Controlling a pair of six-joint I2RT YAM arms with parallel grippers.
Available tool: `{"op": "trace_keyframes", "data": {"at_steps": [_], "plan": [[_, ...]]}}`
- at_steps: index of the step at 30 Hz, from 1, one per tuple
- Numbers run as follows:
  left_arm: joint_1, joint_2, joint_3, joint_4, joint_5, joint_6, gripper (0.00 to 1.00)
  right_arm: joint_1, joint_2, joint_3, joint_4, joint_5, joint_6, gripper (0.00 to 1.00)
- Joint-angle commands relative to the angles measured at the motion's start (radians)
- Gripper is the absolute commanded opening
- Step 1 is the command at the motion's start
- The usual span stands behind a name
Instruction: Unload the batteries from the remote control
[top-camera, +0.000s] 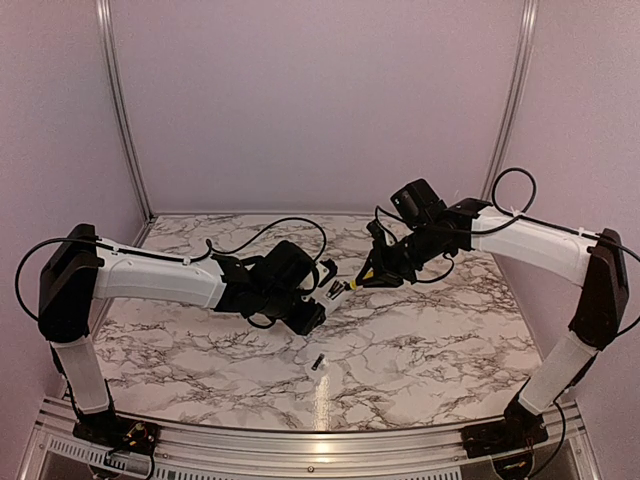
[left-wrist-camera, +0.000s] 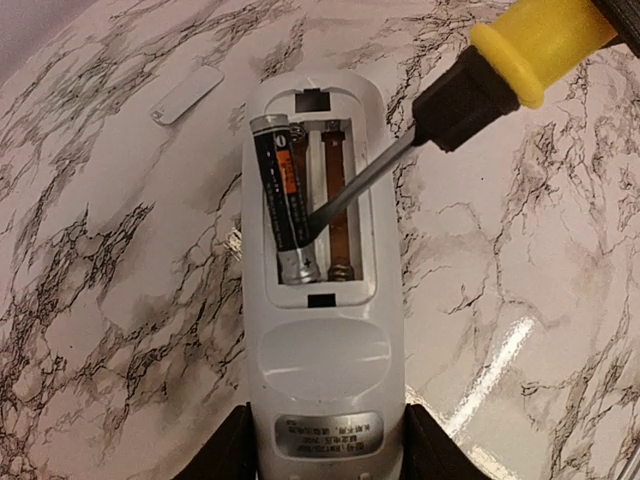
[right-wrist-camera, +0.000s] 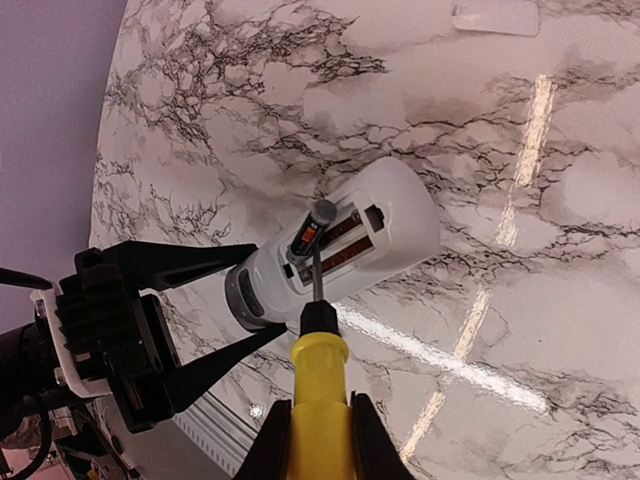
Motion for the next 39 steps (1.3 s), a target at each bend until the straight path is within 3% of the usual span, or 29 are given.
{"op": "trace_keyframes", "data": {"at_steps": [1, 39], "plan": [[-0.005, -0.01, 0.048, 0.038, -0.012, 0.024, 0.0, 0.009, 0.011, -0.019, -0.005, 0.008, 0.003, 0.0], [-0.005, 0.105, 0.08, 0.028, 0.031, 0.032, 0.0, 0.006, 0.044, -0.167, 0.087, 0.008, -0.026, 0.0]]}}
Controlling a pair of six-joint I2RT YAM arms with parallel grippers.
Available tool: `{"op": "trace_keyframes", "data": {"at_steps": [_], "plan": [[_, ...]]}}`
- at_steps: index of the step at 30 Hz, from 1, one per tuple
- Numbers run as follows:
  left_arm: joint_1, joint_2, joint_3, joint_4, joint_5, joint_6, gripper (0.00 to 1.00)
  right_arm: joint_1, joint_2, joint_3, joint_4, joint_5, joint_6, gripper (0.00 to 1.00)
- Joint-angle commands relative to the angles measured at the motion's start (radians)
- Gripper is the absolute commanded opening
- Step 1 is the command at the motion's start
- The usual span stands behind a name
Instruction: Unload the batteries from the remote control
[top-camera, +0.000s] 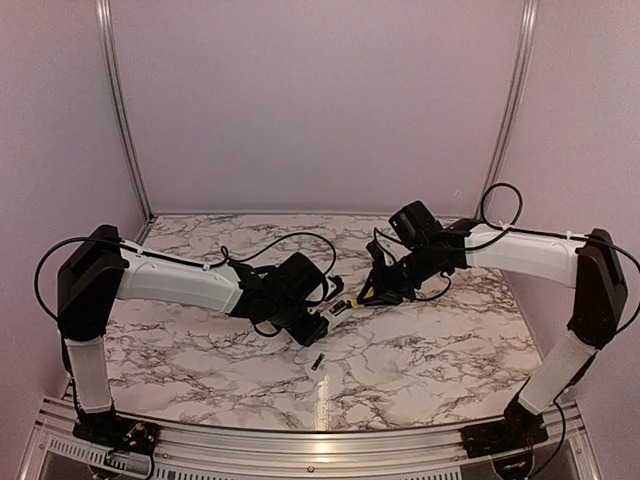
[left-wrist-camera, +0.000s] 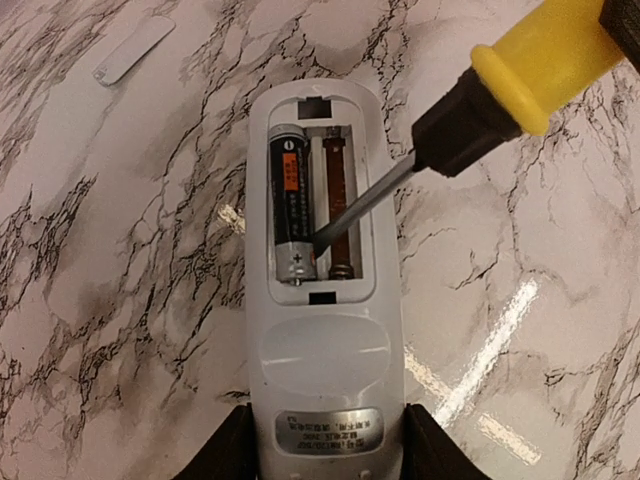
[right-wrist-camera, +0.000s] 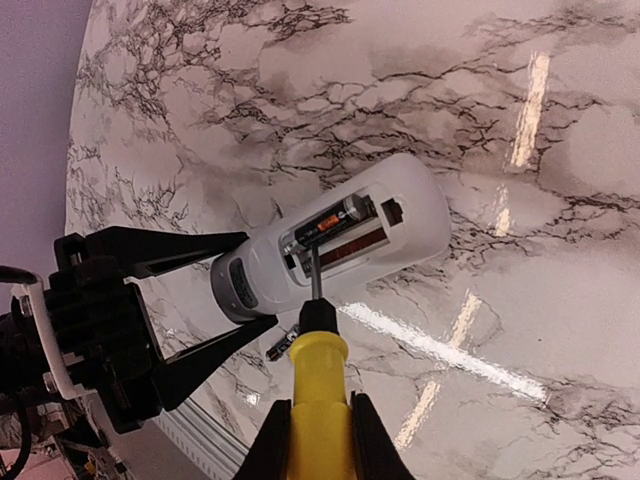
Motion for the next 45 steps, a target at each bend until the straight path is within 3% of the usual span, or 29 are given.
{"op": "trace_keyframes", "data": {"at_steps": [1, 16, 23, 45], "plan": [[-0.001, 0.012, 0.04, 0.065, 0.004, 0.003, 0.0, 0.006, 0.041, -0.024, -0.017, 0.02, -0.019, 0.0], [-0.001, 0.041, 0.029, 0.065, 0.034, -0.005, 0.0, 0.006, 0.053, 0.0, -0.029, 0.024, -0.022, 0.0], [-0.001, 0.035, -0.007, 0.073, 0.061, -0.009, 0.0, 0.007, 0.105, 0.105, -0.158, 0.076, -0.07, 0.0], [-0.008, 0.056, -0.034, 0.078, 0.075, -0.011, 0.0, 0.008, 0.182, 0.257, -0.285, 0.074, -0.128, 0.0]]}}
